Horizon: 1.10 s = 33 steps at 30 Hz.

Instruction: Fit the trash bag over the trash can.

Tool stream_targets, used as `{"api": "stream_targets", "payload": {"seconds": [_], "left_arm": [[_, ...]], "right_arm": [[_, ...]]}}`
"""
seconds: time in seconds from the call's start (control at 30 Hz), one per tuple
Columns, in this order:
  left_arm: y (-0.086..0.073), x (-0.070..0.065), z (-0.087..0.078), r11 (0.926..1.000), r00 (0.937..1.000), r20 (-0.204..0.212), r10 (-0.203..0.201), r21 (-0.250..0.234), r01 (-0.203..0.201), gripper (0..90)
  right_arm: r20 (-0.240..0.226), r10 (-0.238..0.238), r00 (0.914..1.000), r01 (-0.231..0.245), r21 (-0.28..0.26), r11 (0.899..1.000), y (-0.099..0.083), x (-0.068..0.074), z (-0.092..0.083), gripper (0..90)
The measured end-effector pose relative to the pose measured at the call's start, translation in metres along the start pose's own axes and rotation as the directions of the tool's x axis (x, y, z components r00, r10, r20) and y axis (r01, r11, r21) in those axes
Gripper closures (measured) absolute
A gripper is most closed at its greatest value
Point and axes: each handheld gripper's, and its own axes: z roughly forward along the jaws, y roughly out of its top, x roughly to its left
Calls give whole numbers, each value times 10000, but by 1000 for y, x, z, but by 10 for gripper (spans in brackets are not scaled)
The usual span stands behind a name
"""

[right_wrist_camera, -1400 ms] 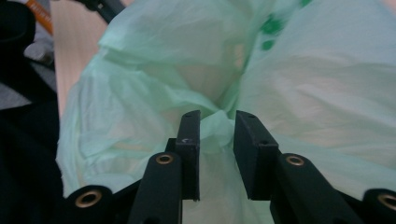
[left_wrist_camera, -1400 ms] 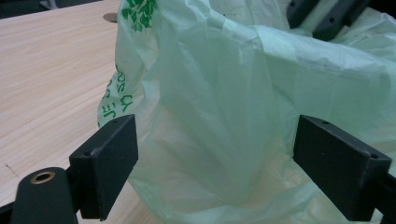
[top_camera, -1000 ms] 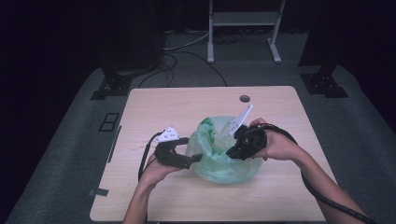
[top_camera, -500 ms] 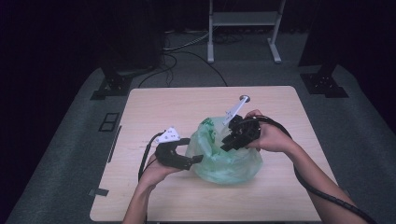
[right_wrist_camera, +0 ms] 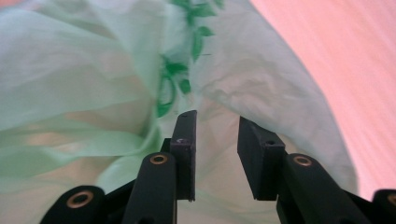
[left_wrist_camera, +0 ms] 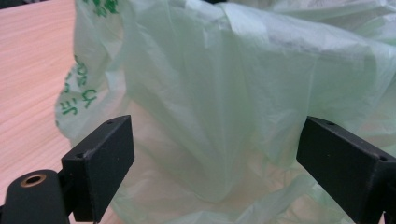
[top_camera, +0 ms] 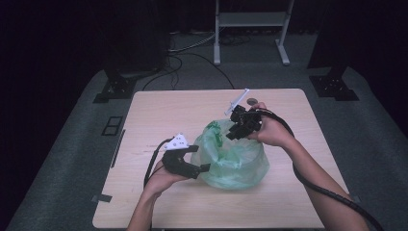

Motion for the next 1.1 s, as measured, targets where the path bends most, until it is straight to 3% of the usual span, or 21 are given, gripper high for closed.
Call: {"api": "stream_targets", "payload": {"seconds": [0.1, 0.2, 0.3, 0.4, 0.5, 0.67, 1.1], "left_arm": [[-2, 0, 3, 9999, 10000, 75, -37, 107, 36, 100], [-3, 0, 5, 9998, 10000, 96, -7, 193, 5, 100], [-3, 0, 6, 9998, 10000, 86, -42, 171, 41, 99], [-3, 0, 6, 9999, 9999, 84, -60, 150, 58, 99], [-4, 0, 6, 9998, 9999, 62, -119, 140, 118, 98], [-4, 0, 6, 9998, 9999, 72, -107, 149, 106, 98], [-4, -1, 6, 9998, 9999, 27, -138, 150, 138, 98]], "right_arm": [[493, -144, 9987, 132, 232, 9996, -1, -2, 3, 676], [536, -274, 9982, 266, 160, 9995, -1, 1, -1, 661], [36, -444, 9990, 445, -215, 9988, 3, 11, -13, 654], [-556, -805, 9952, 795, -200, 9966, 7, 22, -15, 648], [-946, -1119, 9892, 1160, 392, 9925, 8, 31, -8, 649], [-1236, -1300, 9838, 1502, 1714, 9737, 1, 36, 5, 661], [-1173, -1134, 9866, 1363, 2107, 9680, -17, 27, -6, 684]]}}
